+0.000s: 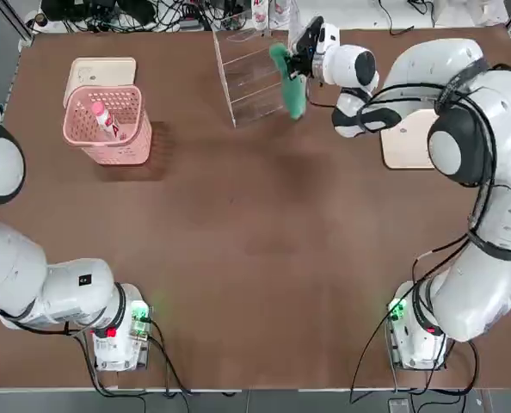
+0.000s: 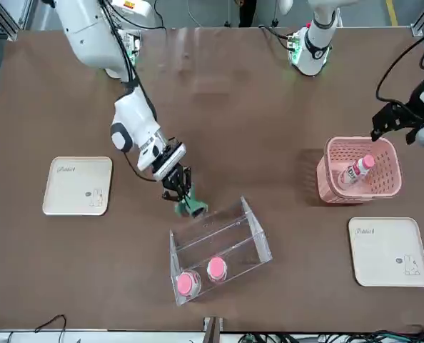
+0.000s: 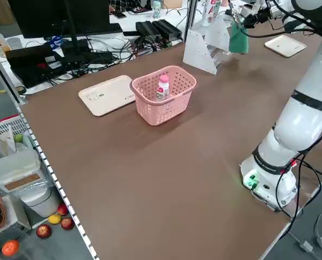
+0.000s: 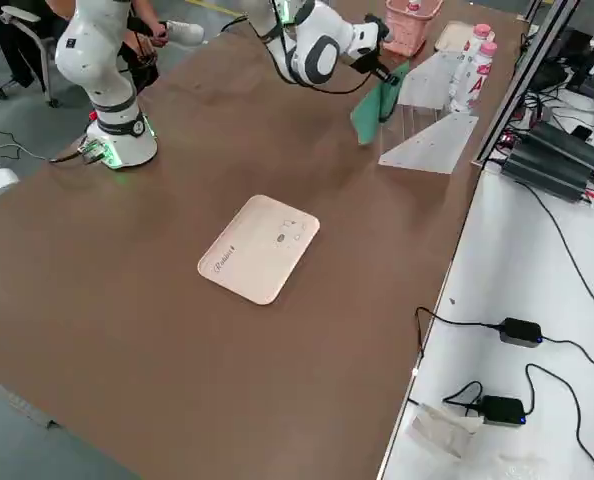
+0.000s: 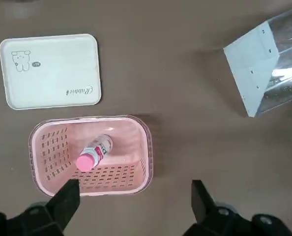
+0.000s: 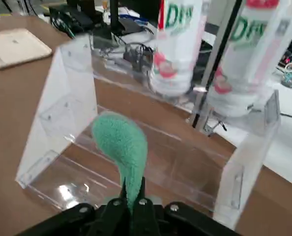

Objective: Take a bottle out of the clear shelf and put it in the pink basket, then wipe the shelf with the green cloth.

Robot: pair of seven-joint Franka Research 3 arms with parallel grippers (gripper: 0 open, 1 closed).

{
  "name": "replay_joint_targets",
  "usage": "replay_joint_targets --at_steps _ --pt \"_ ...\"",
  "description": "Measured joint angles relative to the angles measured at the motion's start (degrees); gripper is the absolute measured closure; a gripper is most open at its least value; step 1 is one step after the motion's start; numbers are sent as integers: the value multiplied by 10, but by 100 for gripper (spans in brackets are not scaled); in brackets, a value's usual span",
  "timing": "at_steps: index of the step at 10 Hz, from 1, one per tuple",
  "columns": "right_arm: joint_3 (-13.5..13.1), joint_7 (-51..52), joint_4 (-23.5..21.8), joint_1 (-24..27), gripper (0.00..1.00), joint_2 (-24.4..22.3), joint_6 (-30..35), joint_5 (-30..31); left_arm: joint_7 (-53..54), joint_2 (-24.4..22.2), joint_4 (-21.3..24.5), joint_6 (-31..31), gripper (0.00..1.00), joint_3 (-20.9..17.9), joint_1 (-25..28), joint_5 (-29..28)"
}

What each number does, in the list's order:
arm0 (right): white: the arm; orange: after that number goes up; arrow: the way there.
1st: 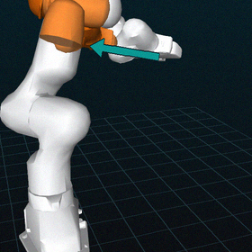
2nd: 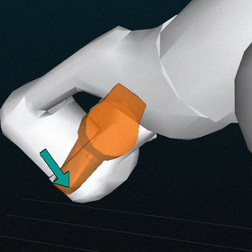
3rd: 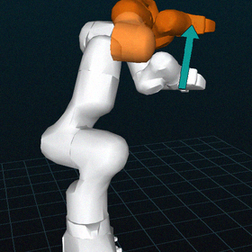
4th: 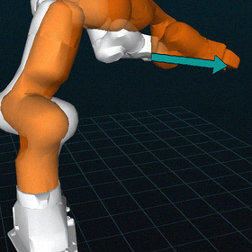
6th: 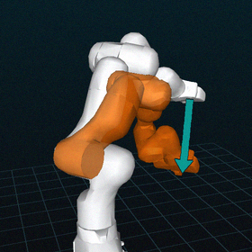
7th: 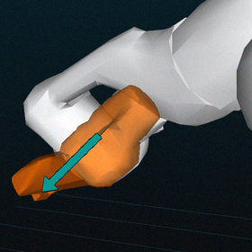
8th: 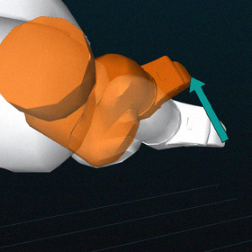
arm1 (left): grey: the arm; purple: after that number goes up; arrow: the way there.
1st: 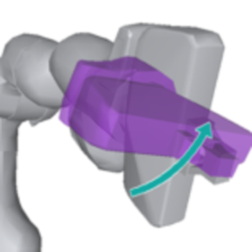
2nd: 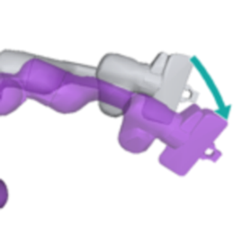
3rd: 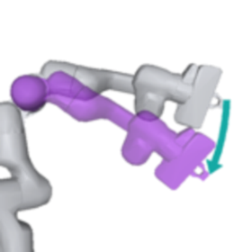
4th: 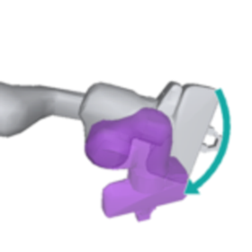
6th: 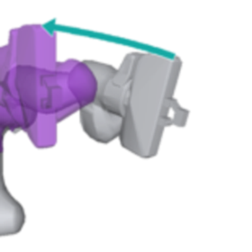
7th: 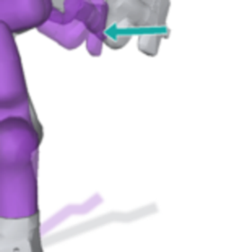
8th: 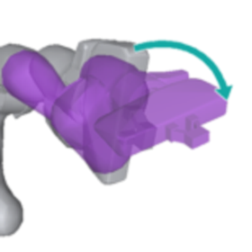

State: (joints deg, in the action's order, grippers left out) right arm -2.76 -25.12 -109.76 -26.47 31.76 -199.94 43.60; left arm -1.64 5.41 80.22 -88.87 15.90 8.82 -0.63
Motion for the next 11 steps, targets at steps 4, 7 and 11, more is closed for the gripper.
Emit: replay_joint_targets --at_steps 4,7,11 --pt "4 2 64 -4 98 63 -6 5 -6 -1 0 13 0 12 2 0" --pt "5 1 121 -14 98 82 -3 -9 -6 -1 0 16 0 11 6 0" --pt "-12 1 169 -30 98 138 0 -18 -4 -1 0 16 0 8 9 0"
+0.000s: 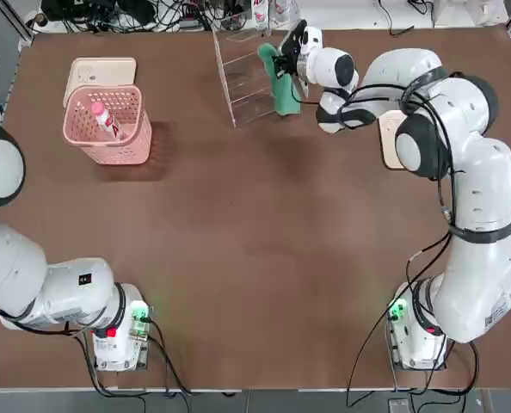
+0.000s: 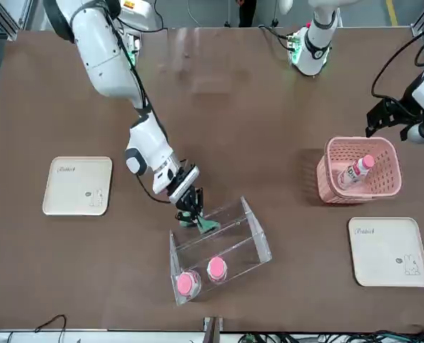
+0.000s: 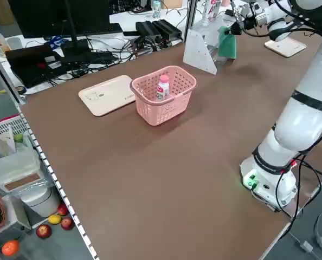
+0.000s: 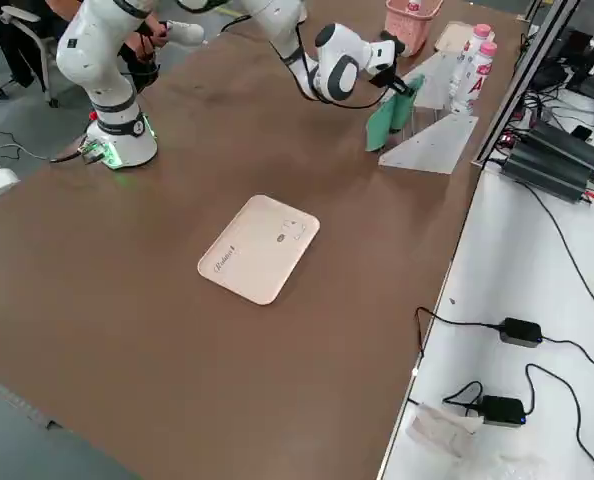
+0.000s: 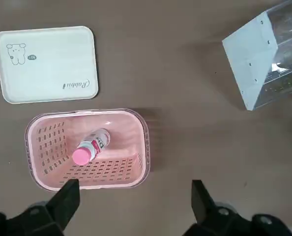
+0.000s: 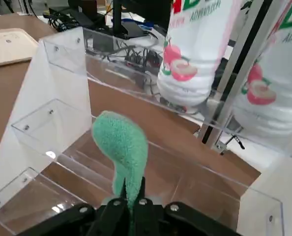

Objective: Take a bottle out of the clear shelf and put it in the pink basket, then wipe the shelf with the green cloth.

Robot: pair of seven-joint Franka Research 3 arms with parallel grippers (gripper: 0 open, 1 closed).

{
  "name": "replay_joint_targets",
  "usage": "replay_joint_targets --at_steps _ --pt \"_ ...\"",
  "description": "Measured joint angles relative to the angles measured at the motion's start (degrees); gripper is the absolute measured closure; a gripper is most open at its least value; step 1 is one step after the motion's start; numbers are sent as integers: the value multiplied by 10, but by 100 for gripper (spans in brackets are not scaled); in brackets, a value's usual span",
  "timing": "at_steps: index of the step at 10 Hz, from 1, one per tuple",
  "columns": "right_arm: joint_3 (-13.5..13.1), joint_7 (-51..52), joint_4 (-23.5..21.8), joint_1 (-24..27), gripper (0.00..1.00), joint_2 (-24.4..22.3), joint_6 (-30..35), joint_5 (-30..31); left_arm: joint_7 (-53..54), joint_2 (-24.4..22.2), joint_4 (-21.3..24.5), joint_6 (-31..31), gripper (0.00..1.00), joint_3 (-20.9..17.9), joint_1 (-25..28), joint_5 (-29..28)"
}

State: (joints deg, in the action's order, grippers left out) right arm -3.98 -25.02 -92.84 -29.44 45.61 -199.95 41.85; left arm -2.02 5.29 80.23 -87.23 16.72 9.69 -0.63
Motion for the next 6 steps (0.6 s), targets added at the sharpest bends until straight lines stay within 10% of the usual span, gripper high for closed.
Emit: replay_joint_targets --at_steps 6 --pt "-7 0 52 -73 98 37 7 -106 0 0 0 0 0 0 0 0"
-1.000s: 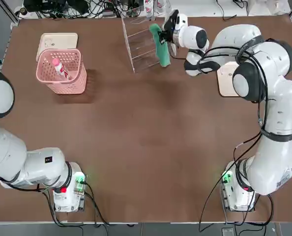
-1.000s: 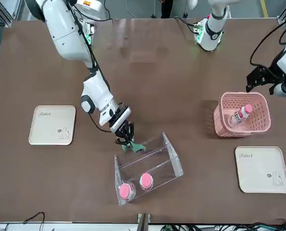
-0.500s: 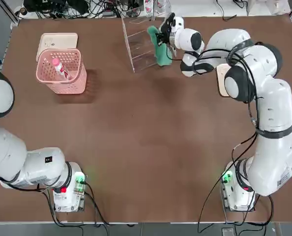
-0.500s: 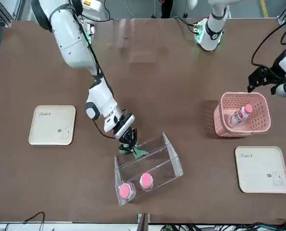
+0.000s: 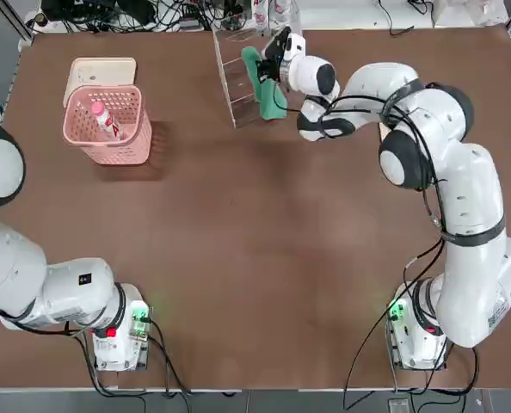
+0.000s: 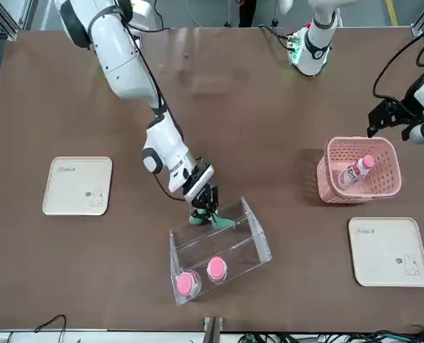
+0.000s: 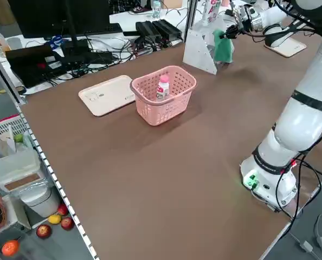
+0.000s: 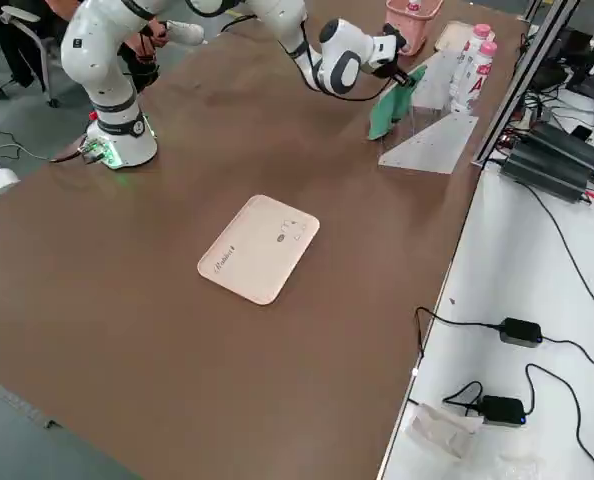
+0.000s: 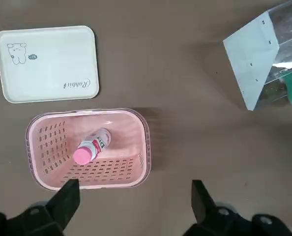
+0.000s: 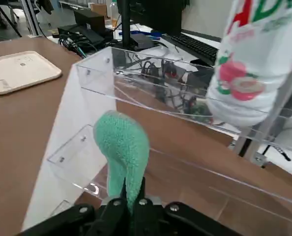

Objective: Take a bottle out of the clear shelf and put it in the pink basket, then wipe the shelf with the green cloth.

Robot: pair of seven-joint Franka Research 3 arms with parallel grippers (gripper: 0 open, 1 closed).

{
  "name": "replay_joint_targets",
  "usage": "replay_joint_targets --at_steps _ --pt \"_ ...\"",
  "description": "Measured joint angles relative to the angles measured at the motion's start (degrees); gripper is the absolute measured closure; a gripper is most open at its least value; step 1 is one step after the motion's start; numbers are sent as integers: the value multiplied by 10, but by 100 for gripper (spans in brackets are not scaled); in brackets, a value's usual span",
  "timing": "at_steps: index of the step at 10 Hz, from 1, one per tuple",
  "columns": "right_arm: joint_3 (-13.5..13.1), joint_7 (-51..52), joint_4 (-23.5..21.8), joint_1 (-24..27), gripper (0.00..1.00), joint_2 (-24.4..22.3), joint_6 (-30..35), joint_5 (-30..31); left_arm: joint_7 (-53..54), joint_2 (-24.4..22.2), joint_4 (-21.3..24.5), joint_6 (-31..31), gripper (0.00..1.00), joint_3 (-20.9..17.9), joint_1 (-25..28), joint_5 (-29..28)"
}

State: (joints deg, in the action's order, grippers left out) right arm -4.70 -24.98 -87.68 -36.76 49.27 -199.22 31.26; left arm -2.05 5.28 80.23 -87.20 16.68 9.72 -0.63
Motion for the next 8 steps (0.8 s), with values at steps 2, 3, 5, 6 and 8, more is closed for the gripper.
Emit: replay_joint_targets --at_steps 2,3,5,6,8 --pt "0 0 18 -19 98 17 0 -29 0 0 0 0 0 0 0 0" --pt "0 0 31 -28 98 25 10 -45 0 0 0 0 0 0 0 0" --pt "0 0 60 -44 98 31 42 -72 0 0 0 0 0 0 0 0" --pt "-1 0 66 -46 98 32 47 -76 0 0 0 0 0 0 0 0" --pt "-8 7 67 -41 98 34 48 -76 0 0 0 0 0 0 0 0"
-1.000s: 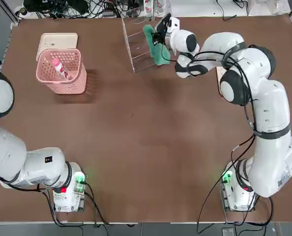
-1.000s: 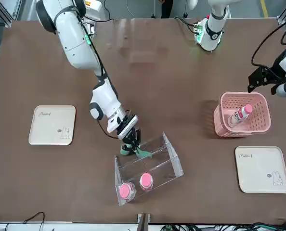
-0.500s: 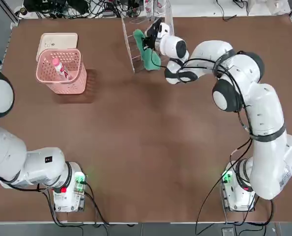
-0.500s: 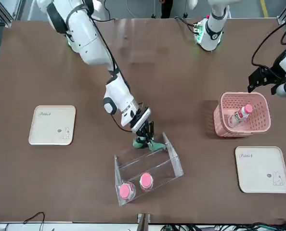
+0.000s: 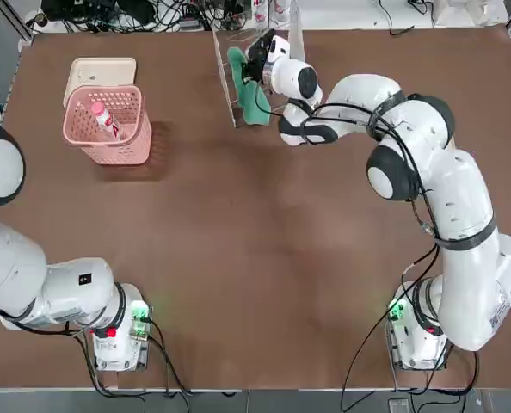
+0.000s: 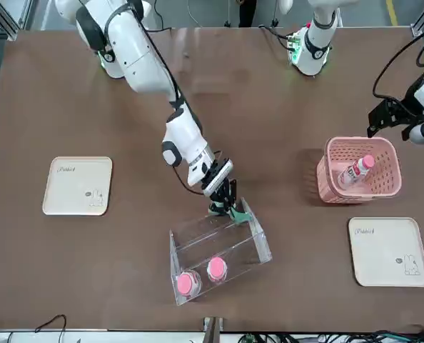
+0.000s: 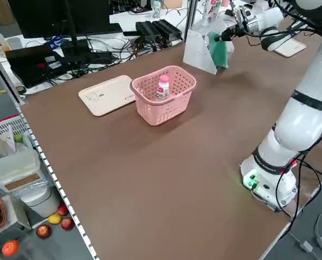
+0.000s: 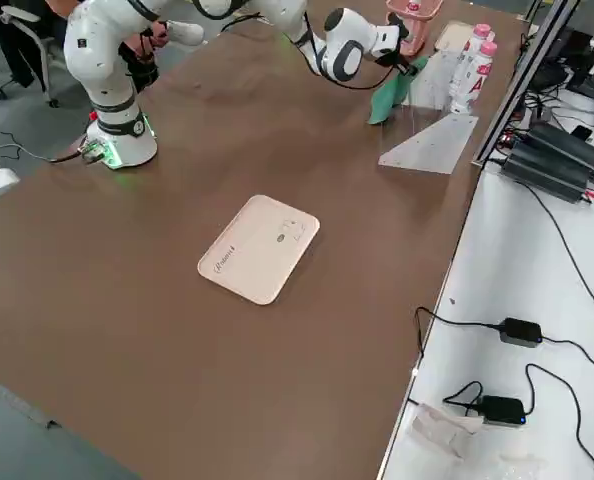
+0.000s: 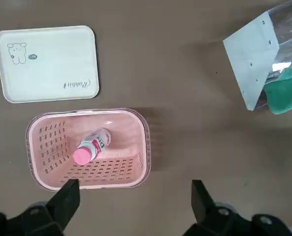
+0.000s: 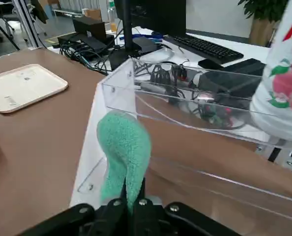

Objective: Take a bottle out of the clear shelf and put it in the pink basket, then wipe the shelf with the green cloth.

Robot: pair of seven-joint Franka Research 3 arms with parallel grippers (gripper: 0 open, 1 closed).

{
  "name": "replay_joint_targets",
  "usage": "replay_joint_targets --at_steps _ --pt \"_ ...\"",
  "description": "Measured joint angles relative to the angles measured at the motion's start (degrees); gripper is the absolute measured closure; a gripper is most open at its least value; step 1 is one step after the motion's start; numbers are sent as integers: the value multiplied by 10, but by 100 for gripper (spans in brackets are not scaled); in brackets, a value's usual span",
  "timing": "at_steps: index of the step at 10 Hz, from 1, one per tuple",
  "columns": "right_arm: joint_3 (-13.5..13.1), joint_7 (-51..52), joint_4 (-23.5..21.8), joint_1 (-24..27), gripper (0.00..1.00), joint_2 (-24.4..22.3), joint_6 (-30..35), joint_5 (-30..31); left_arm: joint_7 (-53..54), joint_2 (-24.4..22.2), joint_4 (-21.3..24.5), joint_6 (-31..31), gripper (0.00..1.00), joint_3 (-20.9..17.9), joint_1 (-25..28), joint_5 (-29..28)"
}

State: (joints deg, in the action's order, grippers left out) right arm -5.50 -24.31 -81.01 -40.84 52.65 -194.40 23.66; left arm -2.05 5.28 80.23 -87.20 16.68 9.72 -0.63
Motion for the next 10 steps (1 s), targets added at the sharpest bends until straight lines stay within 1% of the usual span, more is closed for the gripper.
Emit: replay_joint_targets --at_steps 3,7,8,10 --pt "-5 66 -2 50 98 5 -1 8 0 0 0 0 0 0 0 0" --pt "-6 72 -8 105 98 6 -2 101 -1 0 0 0 0 1 0 0" --pt "-6 73 -10 109 98 6 -4 105 -1 0 0 0 0 1 0 0" --pt "-1 71 -10 99 98 6 -4 99 -1 0 0 0 0 0 0 0"
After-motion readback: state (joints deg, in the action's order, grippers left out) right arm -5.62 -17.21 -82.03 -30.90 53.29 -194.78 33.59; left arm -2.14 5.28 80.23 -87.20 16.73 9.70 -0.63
